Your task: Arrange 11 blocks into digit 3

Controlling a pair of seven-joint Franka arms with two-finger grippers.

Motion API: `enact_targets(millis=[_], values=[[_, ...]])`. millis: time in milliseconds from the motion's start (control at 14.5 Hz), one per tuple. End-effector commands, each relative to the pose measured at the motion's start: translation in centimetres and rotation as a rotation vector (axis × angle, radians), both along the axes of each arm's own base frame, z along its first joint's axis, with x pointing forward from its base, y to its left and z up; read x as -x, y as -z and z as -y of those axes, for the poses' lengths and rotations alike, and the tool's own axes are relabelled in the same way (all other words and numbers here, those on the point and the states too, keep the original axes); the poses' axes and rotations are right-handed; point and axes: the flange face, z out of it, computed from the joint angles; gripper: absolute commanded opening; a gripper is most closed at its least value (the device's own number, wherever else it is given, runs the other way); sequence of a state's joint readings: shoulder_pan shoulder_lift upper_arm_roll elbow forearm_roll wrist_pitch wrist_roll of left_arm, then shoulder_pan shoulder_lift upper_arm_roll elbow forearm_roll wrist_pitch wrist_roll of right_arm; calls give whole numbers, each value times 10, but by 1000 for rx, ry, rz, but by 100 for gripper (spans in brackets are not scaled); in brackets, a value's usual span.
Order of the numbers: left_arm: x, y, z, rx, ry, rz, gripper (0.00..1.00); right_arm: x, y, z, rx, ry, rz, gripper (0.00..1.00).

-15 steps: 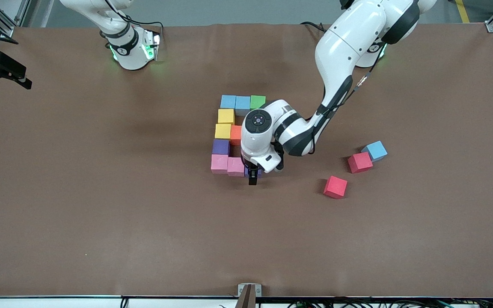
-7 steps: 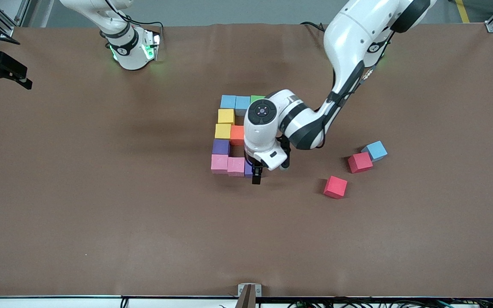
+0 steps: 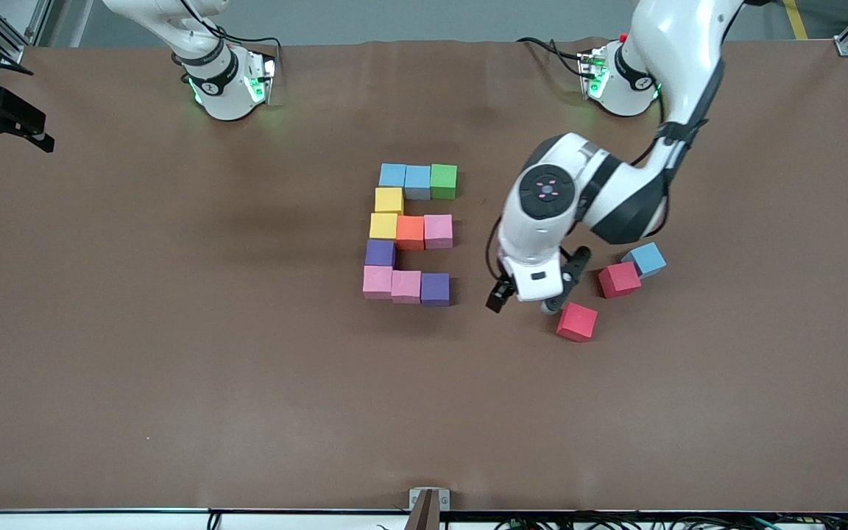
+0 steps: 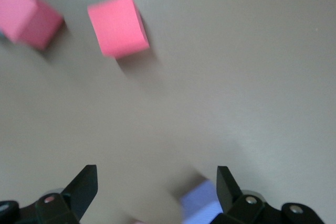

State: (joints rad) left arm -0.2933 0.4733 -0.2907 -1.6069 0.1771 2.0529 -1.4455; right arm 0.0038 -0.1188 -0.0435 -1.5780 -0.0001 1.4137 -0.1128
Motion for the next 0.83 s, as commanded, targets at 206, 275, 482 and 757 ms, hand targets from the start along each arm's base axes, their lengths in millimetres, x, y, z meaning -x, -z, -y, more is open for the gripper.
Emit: enact_targets(millis=[206,275,482,757], values=[[-5,-49,-100,-13,587,-92,100,5,-3,0,11,-15,1,100],[-13,-58,-125,-11,646,-83,100,5,-3,0,11,-15,1,100],[-25,-110,-189,39,665,-93,100,5,-2,0,9,-15,1,100],[-7,-183,-260,15,811,-66,100,5,-3,-2,9,-19,2,100]])
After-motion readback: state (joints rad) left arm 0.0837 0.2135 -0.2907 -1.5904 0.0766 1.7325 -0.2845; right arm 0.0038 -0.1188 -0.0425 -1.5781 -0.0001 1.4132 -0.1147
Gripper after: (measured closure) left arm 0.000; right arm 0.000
